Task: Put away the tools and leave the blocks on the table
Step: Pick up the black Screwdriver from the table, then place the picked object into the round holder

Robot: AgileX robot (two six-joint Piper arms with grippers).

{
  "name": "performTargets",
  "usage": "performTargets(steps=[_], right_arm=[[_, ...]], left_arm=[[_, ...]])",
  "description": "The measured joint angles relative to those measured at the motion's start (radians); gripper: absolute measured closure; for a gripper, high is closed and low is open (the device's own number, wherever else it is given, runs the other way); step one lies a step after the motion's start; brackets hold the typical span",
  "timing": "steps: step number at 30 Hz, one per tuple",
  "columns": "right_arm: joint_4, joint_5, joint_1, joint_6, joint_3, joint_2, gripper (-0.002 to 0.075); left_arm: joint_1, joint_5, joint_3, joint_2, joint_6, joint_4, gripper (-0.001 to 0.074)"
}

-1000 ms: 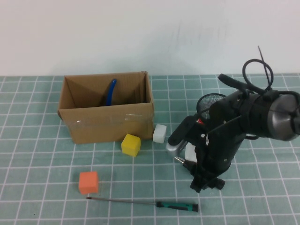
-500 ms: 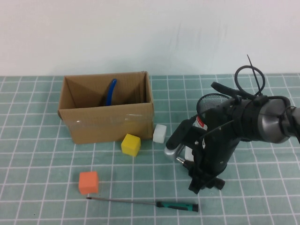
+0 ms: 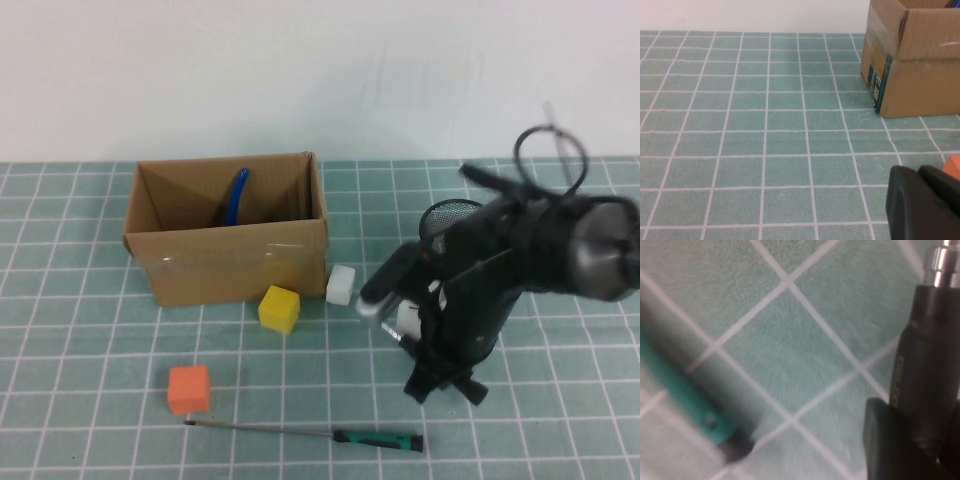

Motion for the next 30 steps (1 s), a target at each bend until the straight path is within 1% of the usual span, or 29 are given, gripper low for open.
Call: performTargets(steps=[3, 6, 9, 13, 15, 17, 19, 21, 23, 25, 30], right_arm=[[0.000, 0.004, 0.009, 0.085, 0.022, -0.131, 0.0732], [-0.010, -0.108, 0.009, 0.156, 0.094, -0.279, 0.0732], [-0.037, -0.364, -0.002, 0.228, 0.203, -0.416, 0.0732], [-0.025, -0.710, -0.061, 0.271, 0.343, -0.523, 0.0731], [-0.005, -0.879, -0.095, 0.268, 0.395, -0.527, 0.0729], [0.058, -1.092, -0.117, 0.226, 0.453, -0.509, 0.0729], [0.159, -1.293, -0.122, 0.155, 0.504, -0.475, 0.0729], [0.193, -1.454, -0.122, 0.138, 0.539, -0.433, 0.0729], [0.182, -1.558, -0.120, 0.154, 0.559, -0.379, 0.0729], [0.154, -1.609, -0.120, 0.169, 0.559, -0.316, 0.0729], [0.160, -1.713, -0.120, 0.176, 0.559, -0.188, 0.0729]], left_arm=[[0.000, 0.000, 0.000, 0.000, 0.000, 0.000, 0.0738], [0.000, 0.000, 0.000, 0.000, 0.000, 0.000, 0.0738], [0.000, 0.000, 0.000, 0.000, 0.000, 0.000, 0.0738], [0.000, 0.000, 0.000, 0.000, 0.000, 0.000, 0.0738], [0.000, 0.000, 0.000, 0.000, 0.000, 0.000, 0.0738], [0.000, 0.000, 0.000, 0.000, 0.000, 0.000, 0.0738], [0.000, 0.001, 0.000, 0.000, 0.000, 0.000, 0.0738], [0.000, 0.001, 0.000, 0.000, 0.000, 0.000, 0.0738], [0.000, 0.001, 0.000, 0.000, 0.000, 0.000, 0.0738], [0.000, 0.001, 0.000, 0.000, 0.000, 0.000, 0.0738], [0.000, 0.001, 0.000, 0.000, 0.000, 0.000, 0.0738]])
